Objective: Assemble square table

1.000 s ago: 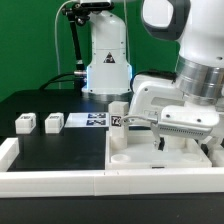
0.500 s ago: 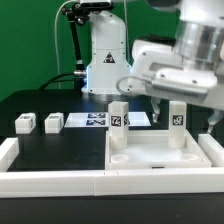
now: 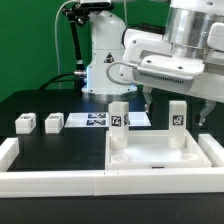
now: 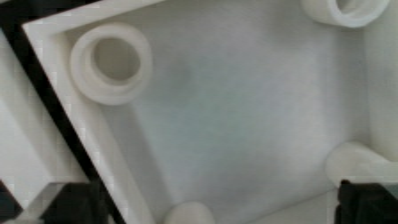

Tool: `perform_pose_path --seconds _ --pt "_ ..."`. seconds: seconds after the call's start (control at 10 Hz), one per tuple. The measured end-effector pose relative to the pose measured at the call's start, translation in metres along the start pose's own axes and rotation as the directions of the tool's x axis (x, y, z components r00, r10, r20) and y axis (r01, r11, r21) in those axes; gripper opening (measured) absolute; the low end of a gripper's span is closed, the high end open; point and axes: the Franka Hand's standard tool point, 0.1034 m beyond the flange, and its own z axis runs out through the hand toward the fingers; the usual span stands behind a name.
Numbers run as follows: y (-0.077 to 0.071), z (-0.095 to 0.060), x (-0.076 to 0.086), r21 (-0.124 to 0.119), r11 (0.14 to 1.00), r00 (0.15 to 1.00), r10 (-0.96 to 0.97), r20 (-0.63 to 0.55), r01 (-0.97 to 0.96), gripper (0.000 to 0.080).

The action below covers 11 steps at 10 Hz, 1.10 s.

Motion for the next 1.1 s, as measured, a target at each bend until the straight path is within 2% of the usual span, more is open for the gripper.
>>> perform_pose_path --seconds 0.2,0.3,0.4,0.6,0.8,1.1 --pt "-0.001 0.001 -0.001 -0.006 0.992 0.992 0.128 -0.004 -0.128 0.0649" --pt "-0.011 0.006 -0.004 -0.03 0.978 0.978 0.208 -0.022 -0.209 0.0649" --pt "-0.022 0.008 -0.007 -0.03 0.941 0.941 0.337 -0.032 -0.338 0.0649" --pt "-0.032 0.009 -0.015 -0.028 0.865 0.865 0.501 -0.033 -0.502 0.0649" --pt "-0.035 0.008 -0.017 -0.022 0.757 0.757 0.652 -0.035 -0.653 0.0649" --pt "-0.033 0.009 -0.015 -0.013 0.642 0.642 0.765 -0.042 -0.766 0.0649"
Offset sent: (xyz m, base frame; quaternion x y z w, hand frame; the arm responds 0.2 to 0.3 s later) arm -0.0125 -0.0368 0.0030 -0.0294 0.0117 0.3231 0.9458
